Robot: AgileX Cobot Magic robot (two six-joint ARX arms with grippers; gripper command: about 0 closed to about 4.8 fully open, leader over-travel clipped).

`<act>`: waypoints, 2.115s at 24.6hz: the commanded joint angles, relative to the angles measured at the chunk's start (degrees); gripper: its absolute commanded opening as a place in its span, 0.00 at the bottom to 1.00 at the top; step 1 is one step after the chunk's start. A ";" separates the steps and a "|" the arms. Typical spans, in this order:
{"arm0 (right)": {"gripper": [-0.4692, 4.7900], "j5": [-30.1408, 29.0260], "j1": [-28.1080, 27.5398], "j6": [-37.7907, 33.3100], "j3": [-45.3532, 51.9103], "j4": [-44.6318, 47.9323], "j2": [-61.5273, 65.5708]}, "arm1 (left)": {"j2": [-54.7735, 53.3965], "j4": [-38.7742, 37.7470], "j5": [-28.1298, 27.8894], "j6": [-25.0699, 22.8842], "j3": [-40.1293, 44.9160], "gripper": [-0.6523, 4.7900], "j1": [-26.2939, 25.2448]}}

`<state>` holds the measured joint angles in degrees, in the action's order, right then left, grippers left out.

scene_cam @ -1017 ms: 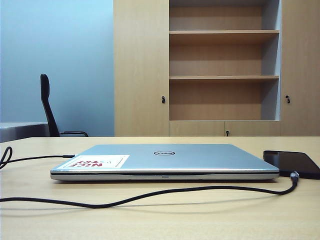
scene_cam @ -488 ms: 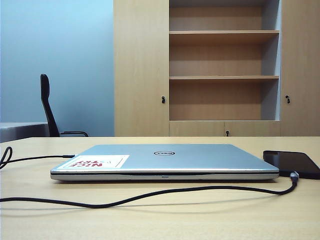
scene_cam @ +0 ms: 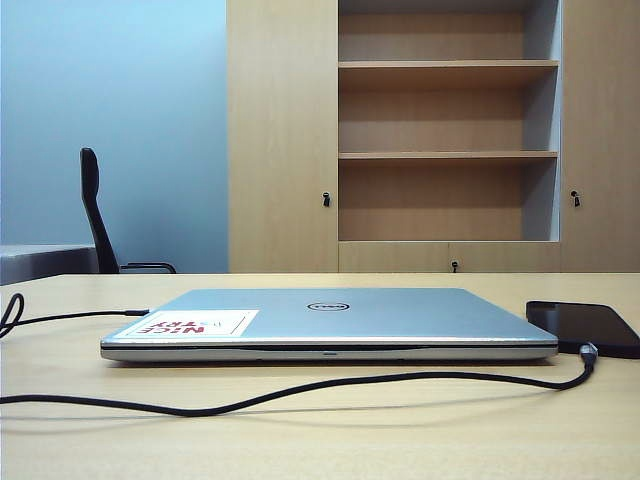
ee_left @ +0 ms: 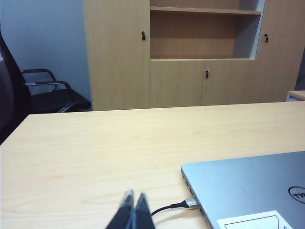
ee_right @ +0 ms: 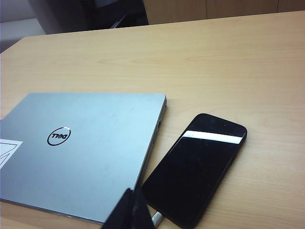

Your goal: Pick up the charging cable and the phone, plug the charging cable into the charging port on the phone, and finally place them back on the table.

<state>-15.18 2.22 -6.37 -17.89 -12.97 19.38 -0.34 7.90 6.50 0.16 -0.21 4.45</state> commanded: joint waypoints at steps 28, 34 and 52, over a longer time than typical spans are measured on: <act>0.08 20.59 -0.04 6.05 0.24 1.75 -1.33 | 0.00 -0.52 0.17 -1.66 0.02 0.11 0.02; 0.08 27.04 -0.09 10.32 6.71 12.48 -7.67 | 0.00 -0.52 0.17 -1.66 0.02 0.11 0.04; 0.08 20.94 -5.40 6.91 17.84 18.53 -19.54 | 0.00 -0.55 0.17 -1.66 0.02 0.11 0.02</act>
<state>6.63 -3.16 2.59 -0.43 4.62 0.01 -0.32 6.61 6.50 -1.50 -0.21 4.47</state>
